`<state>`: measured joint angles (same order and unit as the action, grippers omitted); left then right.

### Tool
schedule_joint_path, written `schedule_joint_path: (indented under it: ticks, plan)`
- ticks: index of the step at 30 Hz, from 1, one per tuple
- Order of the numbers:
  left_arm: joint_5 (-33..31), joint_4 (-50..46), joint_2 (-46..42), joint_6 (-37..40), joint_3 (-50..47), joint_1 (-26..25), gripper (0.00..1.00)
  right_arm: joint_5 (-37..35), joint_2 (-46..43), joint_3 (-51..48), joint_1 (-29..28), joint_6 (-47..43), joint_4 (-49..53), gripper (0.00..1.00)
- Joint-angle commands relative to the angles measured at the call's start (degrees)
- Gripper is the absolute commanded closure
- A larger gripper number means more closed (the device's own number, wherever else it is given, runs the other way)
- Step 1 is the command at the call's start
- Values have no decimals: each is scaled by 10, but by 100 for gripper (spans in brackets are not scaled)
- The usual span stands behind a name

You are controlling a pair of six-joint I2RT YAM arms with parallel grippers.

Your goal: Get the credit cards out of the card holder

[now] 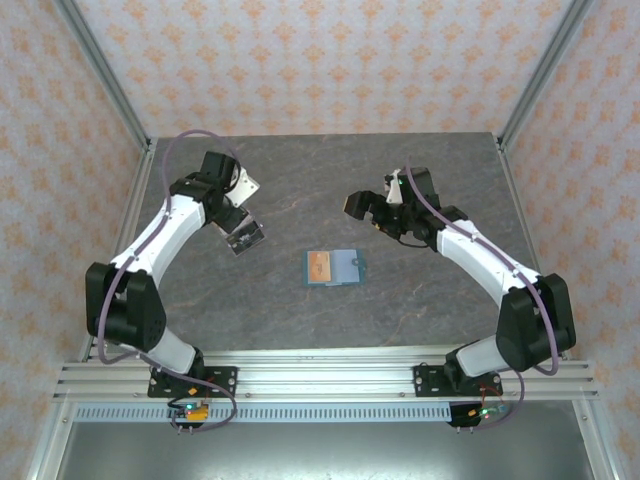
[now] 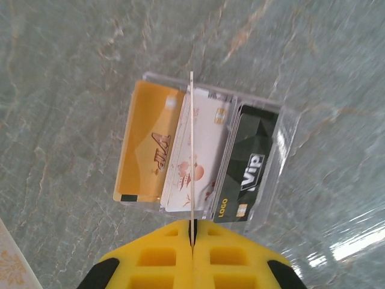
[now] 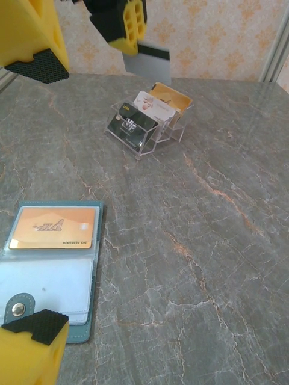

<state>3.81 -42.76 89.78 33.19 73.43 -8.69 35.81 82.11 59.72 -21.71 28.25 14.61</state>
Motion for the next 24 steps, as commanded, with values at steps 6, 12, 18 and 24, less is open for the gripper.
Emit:
schedule_joint_path:
  ticks: [6,12,18,24]
  plan:
    - [24,-9,31,86,16,23,100,13,-5,-3,1,0,5,1]
    - [45,-14,66,102,36,30,100,22,-6,5,1,-3,11,1]
    - [50,-3,87,103,40,35,100,23,-12,12,0,-9,26,1]
    - [45,-8,104,109,43,38,100,23,-12,10,1,-6,27,0]
